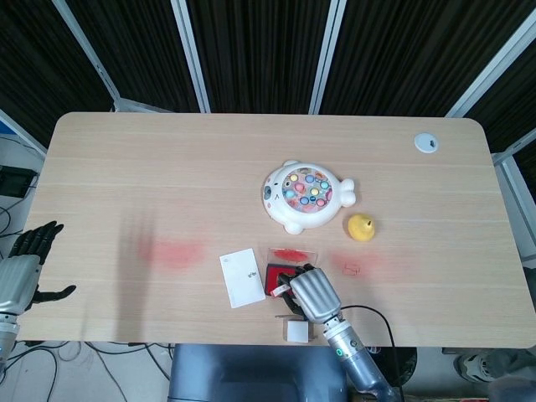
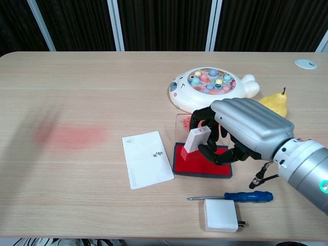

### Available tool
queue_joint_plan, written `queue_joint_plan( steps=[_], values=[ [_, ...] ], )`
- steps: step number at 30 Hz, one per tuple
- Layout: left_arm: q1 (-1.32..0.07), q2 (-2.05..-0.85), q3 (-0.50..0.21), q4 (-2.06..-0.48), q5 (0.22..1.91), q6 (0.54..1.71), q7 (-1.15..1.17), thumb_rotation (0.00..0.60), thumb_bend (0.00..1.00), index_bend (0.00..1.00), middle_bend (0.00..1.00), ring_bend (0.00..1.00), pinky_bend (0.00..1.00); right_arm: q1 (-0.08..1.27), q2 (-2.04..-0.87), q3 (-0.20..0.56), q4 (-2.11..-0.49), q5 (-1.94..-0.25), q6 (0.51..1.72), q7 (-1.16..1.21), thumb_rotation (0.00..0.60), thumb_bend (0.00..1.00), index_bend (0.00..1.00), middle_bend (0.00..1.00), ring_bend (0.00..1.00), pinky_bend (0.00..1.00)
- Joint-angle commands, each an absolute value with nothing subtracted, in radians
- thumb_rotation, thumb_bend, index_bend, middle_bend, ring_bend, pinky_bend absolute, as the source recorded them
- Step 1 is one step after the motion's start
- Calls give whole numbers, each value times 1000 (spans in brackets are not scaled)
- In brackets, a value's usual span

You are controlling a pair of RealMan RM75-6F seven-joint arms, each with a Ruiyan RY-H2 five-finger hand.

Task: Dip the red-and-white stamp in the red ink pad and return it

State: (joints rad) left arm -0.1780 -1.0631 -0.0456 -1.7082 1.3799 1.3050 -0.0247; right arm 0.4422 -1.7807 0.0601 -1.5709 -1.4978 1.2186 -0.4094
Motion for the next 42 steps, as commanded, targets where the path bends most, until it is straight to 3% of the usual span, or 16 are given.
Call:
queue_joint_plan(
  steps=[1, 23, 42],
  values=[
    [-179, -1063, -45, -1710, 1380, 1304, -24, 600, 8, 0, 0, 0, 0, 453, -1792, 52, -1503, -1559, 1242, -360, 600, 681, 778, 673, 524, 496],
    [-181, -1056, -46, -1717, 1374, 1293, -41, 600, 7, 0, 0, 0, 0, 466, -1944, 89, -1305, -1475, 1202, -522, 600, 683, 790, 682, 532, 496],
    [-183, -1053, -44, -1719, 1372, 1288, -45, 600, 8, 0, 0, 0, 0, 459, -1973, 80, -1245, -1442, 1188, -522, 600, 699, 798, 687, 537, 497]
  ],
)
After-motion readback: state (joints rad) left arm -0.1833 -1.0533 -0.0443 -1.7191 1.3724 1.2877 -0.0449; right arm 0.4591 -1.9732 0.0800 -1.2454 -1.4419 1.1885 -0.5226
